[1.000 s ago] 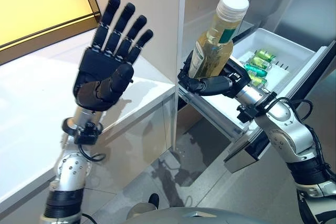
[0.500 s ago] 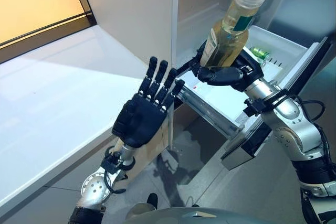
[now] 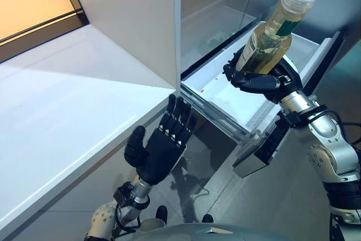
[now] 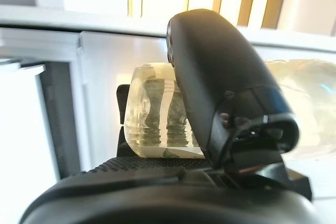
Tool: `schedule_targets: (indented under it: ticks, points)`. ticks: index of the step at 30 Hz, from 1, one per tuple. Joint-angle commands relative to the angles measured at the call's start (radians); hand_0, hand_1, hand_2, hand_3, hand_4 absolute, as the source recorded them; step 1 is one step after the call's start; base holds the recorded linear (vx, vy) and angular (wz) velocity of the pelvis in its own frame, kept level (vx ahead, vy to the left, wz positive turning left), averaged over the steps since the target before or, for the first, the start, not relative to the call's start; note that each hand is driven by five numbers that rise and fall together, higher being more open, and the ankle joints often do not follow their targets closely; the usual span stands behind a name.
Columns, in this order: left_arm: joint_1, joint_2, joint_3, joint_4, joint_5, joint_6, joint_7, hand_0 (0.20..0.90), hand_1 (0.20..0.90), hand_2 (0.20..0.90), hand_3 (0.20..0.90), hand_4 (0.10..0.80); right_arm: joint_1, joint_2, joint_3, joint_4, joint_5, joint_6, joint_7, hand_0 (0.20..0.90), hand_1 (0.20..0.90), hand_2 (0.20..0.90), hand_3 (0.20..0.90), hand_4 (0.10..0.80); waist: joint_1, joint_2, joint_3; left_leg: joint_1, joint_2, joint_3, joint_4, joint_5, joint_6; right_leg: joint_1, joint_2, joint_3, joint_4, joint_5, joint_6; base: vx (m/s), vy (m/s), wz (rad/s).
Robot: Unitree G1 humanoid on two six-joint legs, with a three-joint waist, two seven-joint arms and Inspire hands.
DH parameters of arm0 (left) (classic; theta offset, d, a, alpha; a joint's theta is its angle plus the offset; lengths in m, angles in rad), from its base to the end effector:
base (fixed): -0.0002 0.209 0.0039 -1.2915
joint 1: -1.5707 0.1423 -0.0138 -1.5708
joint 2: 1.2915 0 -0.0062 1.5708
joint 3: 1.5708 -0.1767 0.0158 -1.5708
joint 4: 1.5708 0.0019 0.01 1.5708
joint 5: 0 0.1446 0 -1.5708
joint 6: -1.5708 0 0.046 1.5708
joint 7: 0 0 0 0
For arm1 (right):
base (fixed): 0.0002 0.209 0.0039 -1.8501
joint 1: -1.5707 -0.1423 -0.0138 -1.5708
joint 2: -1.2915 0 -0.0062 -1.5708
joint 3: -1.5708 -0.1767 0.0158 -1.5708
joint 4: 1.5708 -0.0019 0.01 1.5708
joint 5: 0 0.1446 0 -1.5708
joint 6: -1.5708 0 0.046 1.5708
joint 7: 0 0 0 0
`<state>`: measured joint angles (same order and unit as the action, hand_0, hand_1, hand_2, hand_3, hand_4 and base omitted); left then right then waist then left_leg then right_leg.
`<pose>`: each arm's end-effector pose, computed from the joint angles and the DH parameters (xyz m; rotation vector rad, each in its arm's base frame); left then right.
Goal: Put drinks into fridge and close the fridge
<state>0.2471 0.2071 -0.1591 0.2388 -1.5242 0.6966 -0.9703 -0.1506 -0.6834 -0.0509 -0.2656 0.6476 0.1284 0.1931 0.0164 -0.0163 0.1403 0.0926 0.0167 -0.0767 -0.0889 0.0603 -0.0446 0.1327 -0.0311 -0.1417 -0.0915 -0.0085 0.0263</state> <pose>0.1209 0.1484 -0.0365 -1.7800 0.2924 -0.8746 0.2253 -0.2323 0.1658 -0.0814 -0.2519 0.3509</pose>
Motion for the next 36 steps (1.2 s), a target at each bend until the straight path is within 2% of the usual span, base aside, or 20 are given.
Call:
schedule_targets:
  ticks: [1,4,6,10,11,12,14,15,17,18,24,25,29,36]
  points:
    - [0.023,-0.018,-0.019,0.04,0.118,0.071,-0.125,0.9,0.9,0.9,0.9,0.8,-0.122,-0.025,-0.147,-0.062,0.104,-0.213,0.014,0.3,0.3,0.3,0.2,0.1,-0.001,-0.047,-0.094,0.019,-0.062,0.074,0.002,-0.085,0.062,-0.041,0.012,0.06,0.01,0.072,0.033,0.051,0.011,-0.05]
    - [0.033,-0.03,0.0,0.149,0.227,0.051,-0.145,0.9,0.9,0.9,0.9,0.8,-0.111,-0.035,-0.159,-0.039,0.112,-0.213,0.017,0.3,0.3,0.3,0.2,0.1,-0.004,-0.049,-0.09,0.02,-0.061,0.082,0.002,-0.086,0.062,-0.041,0.012,0.062,0.011,0.071,0.035,0.032,0.009,-0.05]
    - [0.037,-0.038,0.017,0.224,0.317,0.009,-0.096,0.9,0.9,0.9,0.9,0.8,-0.099,-0.043,-0.165,-0.026,0.107,-0.211,0.016,0.3,0.3,0.3,0.2,0.1,-0.006,-0.052,-0.09,0.018,-0.06,0.089,0.002,-0.086,0.062,-0.045,0.012,0.063,0.012,0.072,0.037,0.015,0.009,-0.08]
    - [0.021,-0.037,0.037,0.36,0.503,-0.19,0.024,0.9,0.9,0.9,0.9,0.8,-0.088,-0.056,-0.171,0.014,0.053,-0.21,0.0,0.3,0.3,0.3,0.2,0.1,-0.011,-0.056,-0.091,0.016,-0.059,0.094,0.002,-0.085,0.064,-0.048,0.014,0.067,0.012,0.073,0.038,0.021,0.003,-0.06]
    - [0.009,-0.031,0.04,0.397,0.567,-0.281,0.105,0.9,0.9,0.9,0.9,0.8,-0.092,-0.068,-0.171,0.04,0.012,-0.216,-0.009,0.3,0.3,0.3,0.2,0.1,-0.012,-0.059,-0.091,0.016,-0.058,0.095,0.002,-0.084,0.063,-0.048,0.014,0.066,0.012,0.073,0.038,0.033,-0.001,-0.07]
    - [0.0,-0.023,0.033,0.41,0.58,-0.298,0.14,0.9,0.9,0.9,0.9,0.8,-0.099,-0.078,-0.166,0.049,0.008,-0.213,-0.014,0.3,0.3,0.3,0.2,0.1,-0.012,-0.06,-0.091,0.015,-0.058,0.096,0.002,-0.084,0.063,-0.049,0.015,0.065,0.012,0.073,0.039,0.04,-0.001,-0.06]
    - [-0.021,0.009,0.024,0.437,0.665,-0.447,0.281,0.9,0.9,0.9,0.9,0.8,-0.119,-0.096,-0.154,0.076,-0.024,-0.198,-0.026,0.3,0.3,0.3,0.2,0.1,-0.011,-0.06,-0.091,0.014,-0.058,0.094,0.002,-0.083,0.063,-0.05,0.015,0.062,0.012,0.072,0.039,0.038,0.003,-0.02]
    - [-0.031,0.025,0.016,0.443,0.714,-0.488,0.318,0.9,0.9,0.9,0.9,0.8,-0.128,-0.106,-0.149,0.086,-0.049,-0.198,-0.029,0.3,0.3,0.3,0.2,0.1,-0.01,-0.061,-0.091,0.014,-0.059,0.094,0.002,-0.082,0.063,-0.049,0.015,0.059,0.012,0.072,0.039,0.048,0.009,-0.02]
    - [-0.047,0.054,0.0,0.467,0.877,-0.656,0.435,0.9,0.9,0.9,0.9,0.8,-0.156,-0.127,-0.135,0.111,-0.092,-0.182,-0.031,0.3,0.3,0.3,0.2,0.1,-0.003,-0.061,-0.089,0.012,-0.06,0.09,0.002,-0.078,0.065,-0.05,0.016,0.054,0.013,0.07,0.038,0.059,0.011,-0.02]
    - [-0.055,0.064,-0.005,0.482,0.952,-0.692,0.507,0.9,0.9,0.9,0.9,0.8,-0.17,-0.133,-0.124,0.123,-0.139,-0.178,-0.031,0.3,0.3,0.3,0.2,0.1,0.001,-0.061,-0.087,0.011,-0.061,0.089,0.002,-0.076,0.065,-0.051,0.016,0.052,0.013,0.07,0.038,0.066,0.009,-0.01]
    - [-0.094,0.092,-0.029,0.605,1.249,-0.828,0.68,0.9,0.9,0.9,0.9,0.8,-0.254,-0.177,-0.05,0.22,-0.222,-0.132,0.017,0.3,0.3,0.3,0.2,0.1,0.02,-0.074,-0.08,0.011,-0.063,0.09,0.002,-0.071,0.066,-0.049,0.02,0.049,0.015,0.065,0.035,0.075,-0.001,0.0]
    - [-0.1,0.098,-0.037,0.628,1.296,-0.829,0.698,0.9,0.9,0.9,0.9,0.8,-0.274,-0.189,-0.029,0.244,-0.234,-0.125,0.036,0.3,0.3,0.3,0.2,0.1,0.024,-0.078,-0.076,0.012,-0.062,0.091,0.002,-0.071,0.065,-0.048,0.02,0.049,0.016,0.064,0.035,0.083,-0.016,0.0]
    - [-0.1,0.105,-0.048,0.684,1.323,-0.823,0.712,0.9,0.9,0.9,0.9,0.8,-0.331,-0.224,0.018,0.318,-0.254,-0.122,0.069,0.3,0.3,0.3,0.2,0.1,0.038,-0.092,-0.065,0.012,-0.061,0.09,0.003,-0.072,0.066,-0.047,0.023,0.048,0.019,0.063,0.035,0.079,-0.025,0.0]
    - [-0.09,0.147,-0.004,0.797,1.329,-0.848,0.745,0.9,0.9,0.9,0.9,0.8,-0.462,-0.283,0.136,0.448,-0.303,-0.104,0.131,0.3,0.3,0.3,0.2,0.1,0.076,-0.133,-0.039,0.007,-0.055,0.075,0.008,-0.073,0.065,-0.042,0.032,0.038,0.02,0.061,0.032,0.083,-0.047,0.01]
